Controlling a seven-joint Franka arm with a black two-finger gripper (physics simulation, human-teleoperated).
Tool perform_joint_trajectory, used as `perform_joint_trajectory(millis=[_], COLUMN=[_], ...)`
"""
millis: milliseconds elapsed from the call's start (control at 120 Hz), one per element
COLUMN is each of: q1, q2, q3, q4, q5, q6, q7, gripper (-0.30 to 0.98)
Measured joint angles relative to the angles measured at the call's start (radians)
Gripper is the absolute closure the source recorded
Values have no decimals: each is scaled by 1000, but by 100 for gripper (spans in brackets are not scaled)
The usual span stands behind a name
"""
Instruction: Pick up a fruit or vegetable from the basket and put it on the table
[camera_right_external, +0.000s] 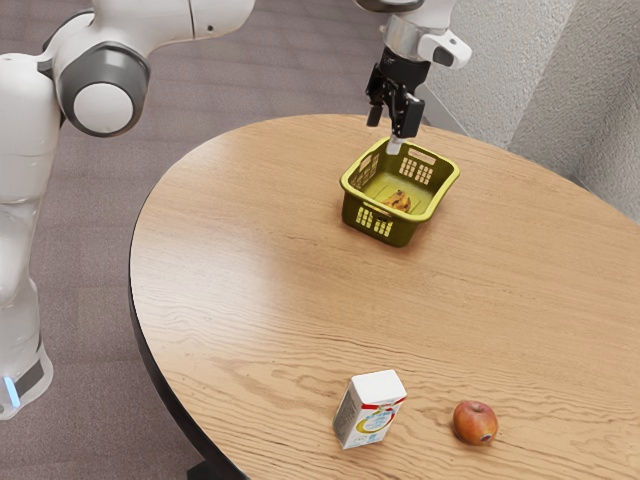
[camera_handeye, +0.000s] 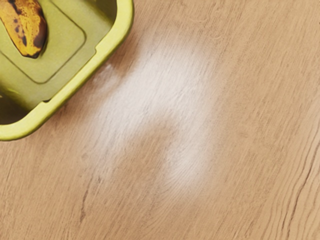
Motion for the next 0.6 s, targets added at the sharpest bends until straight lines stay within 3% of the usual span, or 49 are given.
perform_joint_trajectory(millis=[417, 600], q1=[7, -18], q2=[-32, -85], q3=[8, -104], q4=[41, 130], q5=[-28, -29], q6=[-8, -5], q7=[6, -6], gripper=[0, 0])
